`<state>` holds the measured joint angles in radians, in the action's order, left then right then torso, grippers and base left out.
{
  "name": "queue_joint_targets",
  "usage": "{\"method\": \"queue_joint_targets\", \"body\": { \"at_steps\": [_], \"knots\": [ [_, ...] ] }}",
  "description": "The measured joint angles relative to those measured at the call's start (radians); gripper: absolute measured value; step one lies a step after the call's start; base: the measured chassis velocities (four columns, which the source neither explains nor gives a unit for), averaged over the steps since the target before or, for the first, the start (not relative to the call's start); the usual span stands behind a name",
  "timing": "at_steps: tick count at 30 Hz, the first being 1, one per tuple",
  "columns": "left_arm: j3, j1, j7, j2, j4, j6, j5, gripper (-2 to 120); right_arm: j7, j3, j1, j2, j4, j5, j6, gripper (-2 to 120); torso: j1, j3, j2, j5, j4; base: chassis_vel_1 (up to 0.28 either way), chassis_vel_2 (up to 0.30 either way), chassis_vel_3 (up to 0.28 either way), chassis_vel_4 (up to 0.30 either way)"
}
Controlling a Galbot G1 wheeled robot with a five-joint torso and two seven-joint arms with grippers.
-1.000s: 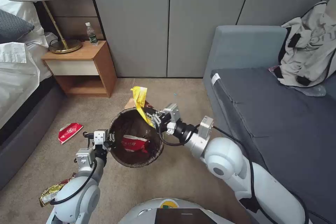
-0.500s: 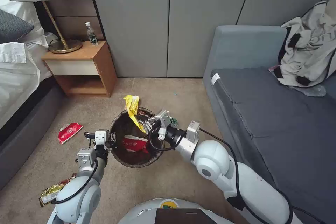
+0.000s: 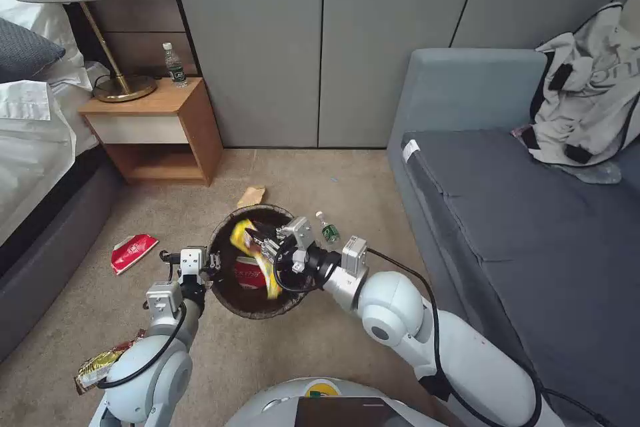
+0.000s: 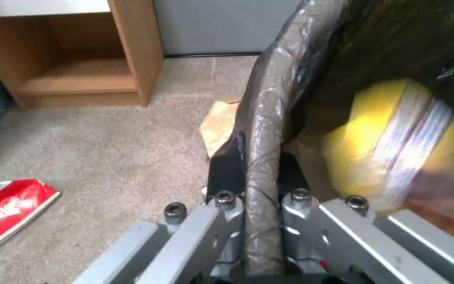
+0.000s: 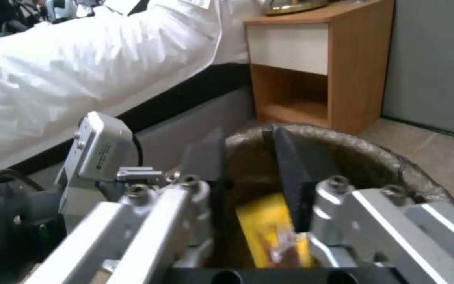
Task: Pick up the trash bin, then pick up the garbage from the floor and place it into the trash bin.
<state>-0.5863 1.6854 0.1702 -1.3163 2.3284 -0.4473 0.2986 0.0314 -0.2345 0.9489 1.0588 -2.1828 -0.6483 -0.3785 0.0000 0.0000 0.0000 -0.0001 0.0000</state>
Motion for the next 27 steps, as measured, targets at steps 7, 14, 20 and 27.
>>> {"method": "queue_joint_targets", "body": {
  "at_steps": [7, 14, 20, 27],
  "knots": [
    [0.000, -0.001, -0.001, -0.001, -0.002, 0.000, 0.000, 0, 0.006, 0.000, 0.002, -0.001, -0.001, 0.010, 0.001, 55, 0.000, 0.000, 0.000, 0.0000, 0.0000, 0.000, 0.000, 0.000, 0.000],
    [-0.001, -0.002, -0.001, -0.001, -0.003, 0.000, 0.001, 0, 0.011, 0.011, 0.001, -0.002, -0.015, 0.012, 0.002, 82, 0.000, 0.000, 0.000, 0.0001, 0.0000, 0.000, 0.000, 0.000, 0.000],
    [-0.003, -0.002, -0.001, -0.004, -0.003, 0.001, 0.001, 0, 0.013, 0.075, 0.014, -0.018, -0.054, 0.008, 0.006, 99, 0.000, 0.000, 0.000, 0.0001, 0.0000, 0.000, 0.000, 0.000, 0.000],
    [-0.004, -0.004, -0.001, -0.008, -0.003, 0.002, 0.001, 0, 0.010, 0.193, 0.077, -0.047, -0.099, 0.006, 0.028, 100, 0.000, 0.000, 0.000, 0.0001, -0.0001, 0.000, 0.000, 0.000, 0.000]
  ]
}}
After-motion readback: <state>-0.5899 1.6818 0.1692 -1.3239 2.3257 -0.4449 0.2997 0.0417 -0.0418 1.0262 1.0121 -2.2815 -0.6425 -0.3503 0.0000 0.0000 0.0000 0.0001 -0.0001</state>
